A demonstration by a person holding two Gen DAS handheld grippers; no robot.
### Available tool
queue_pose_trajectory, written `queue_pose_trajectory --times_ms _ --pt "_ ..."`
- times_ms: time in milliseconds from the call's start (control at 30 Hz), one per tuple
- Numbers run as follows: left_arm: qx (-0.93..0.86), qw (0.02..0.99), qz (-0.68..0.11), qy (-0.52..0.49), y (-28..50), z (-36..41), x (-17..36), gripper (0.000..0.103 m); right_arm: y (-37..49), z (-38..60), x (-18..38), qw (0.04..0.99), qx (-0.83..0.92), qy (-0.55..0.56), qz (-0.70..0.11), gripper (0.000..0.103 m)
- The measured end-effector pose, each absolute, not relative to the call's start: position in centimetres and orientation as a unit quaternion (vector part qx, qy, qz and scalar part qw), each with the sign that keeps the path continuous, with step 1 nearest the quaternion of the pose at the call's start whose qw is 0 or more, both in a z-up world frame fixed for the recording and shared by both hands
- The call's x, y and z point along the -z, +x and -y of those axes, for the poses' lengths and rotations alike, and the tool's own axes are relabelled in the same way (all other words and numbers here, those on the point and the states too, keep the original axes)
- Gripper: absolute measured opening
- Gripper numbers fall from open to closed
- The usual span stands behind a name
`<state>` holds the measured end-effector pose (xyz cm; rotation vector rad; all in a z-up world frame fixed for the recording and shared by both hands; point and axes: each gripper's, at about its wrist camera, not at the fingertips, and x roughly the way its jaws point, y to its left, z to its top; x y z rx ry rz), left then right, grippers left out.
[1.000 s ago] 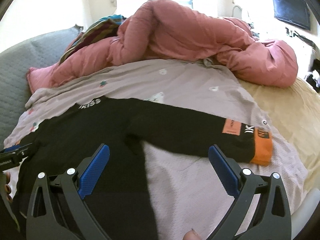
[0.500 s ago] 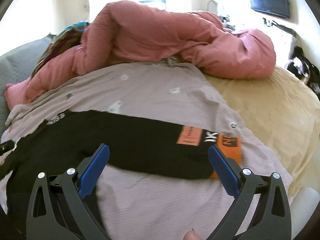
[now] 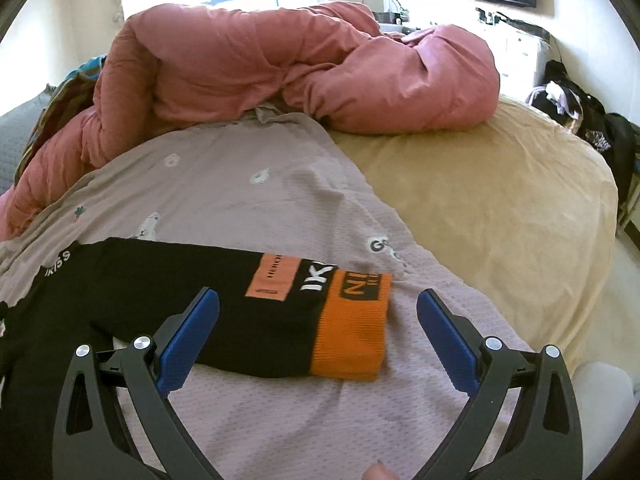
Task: Fold small clothes
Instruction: 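Move the right tool toward the orange cuff of the nearest sleeve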
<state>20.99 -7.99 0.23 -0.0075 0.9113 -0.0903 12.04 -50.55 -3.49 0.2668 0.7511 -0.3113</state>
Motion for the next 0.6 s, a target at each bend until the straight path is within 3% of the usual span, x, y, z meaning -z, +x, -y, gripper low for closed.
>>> queue_pose_trajectory --times_ms 533,600 --pt "0.024 0.888 -0.459 0.013 23.6 5.7 4.6 0.095 12.5 53.0 5.1 0.892 0.168 0.129 -0.399 0.097" --pt "0.024 0.888 -0.459 0.011 23.7 5.4 5.1 0.095 12.6 52.9 5.8 0.888 0.166 0.136 -0.406 0.084"
